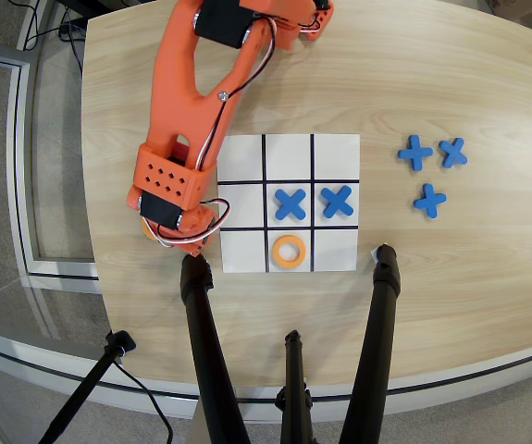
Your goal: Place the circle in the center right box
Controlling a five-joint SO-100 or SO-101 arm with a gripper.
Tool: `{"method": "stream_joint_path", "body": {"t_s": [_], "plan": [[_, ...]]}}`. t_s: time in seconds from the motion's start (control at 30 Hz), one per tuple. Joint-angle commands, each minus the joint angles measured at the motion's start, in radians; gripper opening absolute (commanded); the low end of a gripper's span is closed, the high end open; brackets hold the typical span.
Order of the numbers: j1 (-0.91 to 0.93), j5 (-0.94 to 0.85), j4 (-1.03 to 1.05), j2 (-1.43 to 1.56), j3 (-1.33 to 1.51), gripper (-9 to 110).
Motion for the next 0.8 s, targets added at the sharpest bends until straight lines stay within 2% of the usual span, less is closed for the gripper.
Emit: {"method": "stream_joint_path", "body": {"t_s": [0.0, 0.77], "plan": [[0.014, -0.005, -0.006, -0.003, -0.046, 13], [0.035, -0.026, 0.009, -0.107, -0.074, 14]]}}
